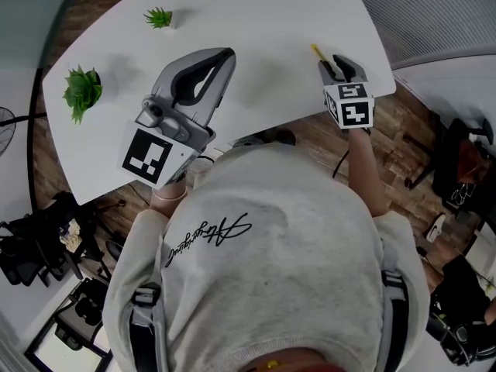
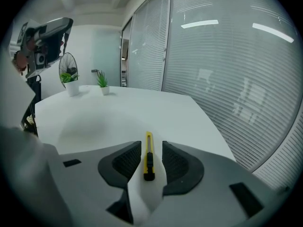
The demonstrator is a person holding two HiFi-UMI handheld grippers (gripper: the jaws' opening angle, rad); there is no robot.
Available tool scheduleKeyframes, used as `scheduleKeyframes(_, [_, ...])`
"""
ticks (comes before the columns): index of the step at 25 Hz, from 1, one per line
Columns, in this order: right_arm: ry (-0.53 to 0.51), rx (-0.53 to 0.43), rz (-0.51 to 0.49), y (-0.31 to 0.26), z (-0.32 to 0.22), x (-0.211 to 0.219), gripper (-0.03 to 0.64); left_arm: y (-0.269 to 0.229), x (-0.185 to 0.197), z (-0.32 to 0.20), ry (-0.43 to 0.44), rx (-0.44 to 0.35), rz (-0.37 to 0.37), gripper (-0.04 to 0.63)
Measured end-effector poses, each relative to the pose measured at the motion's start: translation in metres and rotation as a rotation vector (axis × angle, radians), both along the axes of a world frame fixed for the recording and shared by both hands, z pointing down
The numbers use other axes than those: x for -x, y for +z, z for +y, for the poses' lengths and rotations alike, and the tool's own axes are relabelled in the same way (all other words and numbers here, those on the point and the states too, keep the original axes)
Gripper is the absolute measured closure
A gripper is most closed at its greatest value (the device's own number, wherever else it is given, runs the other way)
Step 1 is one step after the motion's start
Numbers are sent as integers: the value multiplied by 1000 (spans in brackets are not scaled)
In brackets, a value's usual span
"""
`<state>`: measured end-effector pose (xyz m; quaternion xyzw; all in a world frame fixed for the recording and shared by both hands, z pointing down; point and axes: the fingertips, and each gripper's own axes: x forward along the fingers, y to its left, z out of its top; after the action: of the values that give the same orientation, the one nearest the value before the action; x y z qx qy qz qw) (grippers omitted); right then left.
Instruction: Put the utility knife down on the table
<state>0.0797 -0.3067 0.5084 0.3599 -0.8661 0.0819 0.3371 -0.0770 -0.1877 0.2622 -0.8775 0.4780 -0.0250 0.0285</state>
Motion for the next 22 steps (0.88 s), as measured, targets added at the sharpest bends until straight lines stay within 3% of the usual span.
scheduleKeyframes(22, [15, -209, -249, -124, 23, -8, 462, -5, -27, -8, 95, -22, 6, 606])
